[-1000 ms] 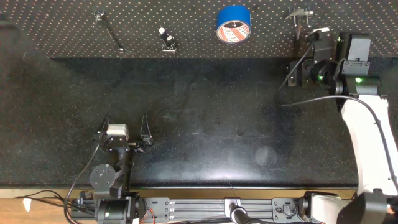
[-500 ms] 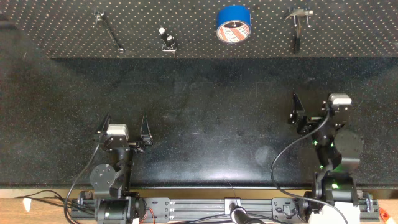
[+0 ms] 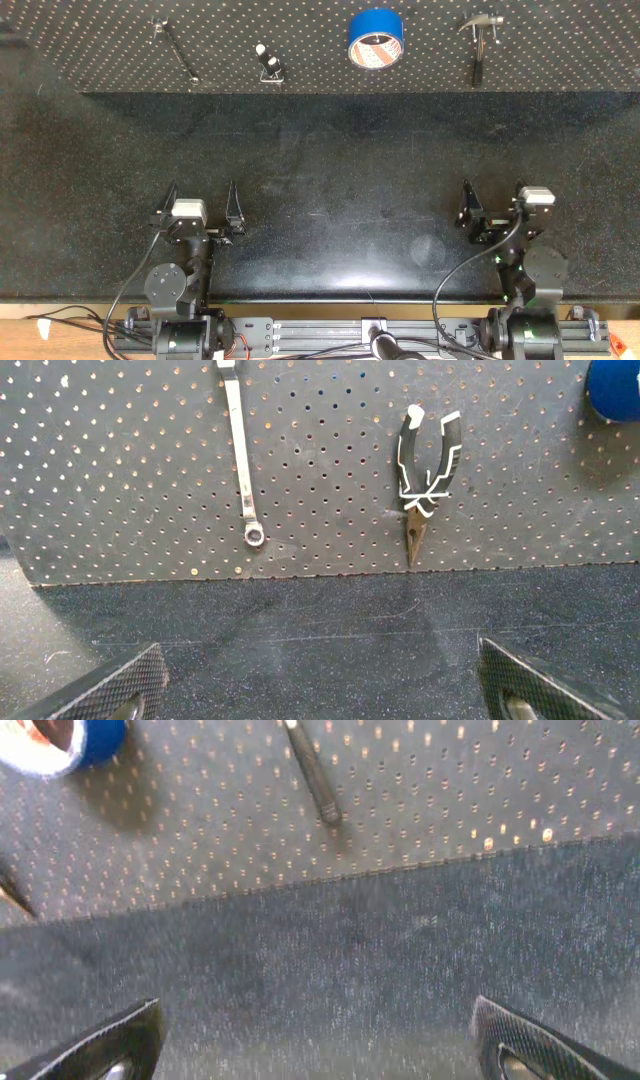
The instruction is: Place Tools Onto Pegboard
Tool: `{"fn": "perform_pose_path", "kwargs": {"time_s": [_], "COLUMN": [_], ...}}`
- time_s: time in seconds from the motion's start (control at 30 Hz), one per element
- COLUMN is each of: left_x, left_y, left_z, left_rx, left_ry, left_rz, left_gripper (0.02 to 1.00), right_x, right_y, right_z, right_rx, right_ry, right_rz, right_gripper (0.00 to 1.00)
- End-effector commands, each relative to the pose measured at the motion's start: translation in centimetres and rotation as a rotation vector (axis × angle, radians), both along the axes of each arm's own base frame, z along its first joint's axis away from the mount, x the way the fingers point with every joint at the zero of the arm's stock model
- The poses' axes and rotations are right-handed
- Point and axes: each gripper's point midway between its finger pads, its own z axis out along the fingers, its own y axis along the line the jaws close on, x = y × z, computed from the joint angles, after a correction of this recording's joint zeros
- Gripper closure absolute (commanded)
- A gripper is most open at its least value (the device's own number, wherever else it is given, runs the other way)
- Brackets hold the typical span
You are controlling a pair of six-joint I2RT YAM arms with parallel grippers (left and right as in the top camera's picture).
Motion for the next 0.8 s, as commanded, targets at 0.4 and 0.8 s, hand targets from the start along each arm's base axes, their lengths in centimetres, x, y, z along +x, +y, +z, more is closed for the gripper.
{"fn": "perform_pose_path", "kwargs": {"time_s": [0.4,0.8], "left_x": [0.0,0.0], "left_y": [0.0,0.0], "left_z": [-0.1,-0.1], "left_rx": [0.001,0.001], "left_ry": [0.0,0.0], "left_rz": [-0.004,-0.004], "left_gripper": [0.023,0.023], "right_x": [-0.7,-0.6], "right_y": [1.9,1.3], "right_z": [3.3,3.4], "right_rx": [-0.062,-0.318], "right_ry": [-0.154,-0.19], "right_rz": [0.082,0.107], "right_gripper": [0.005,0.005]}}
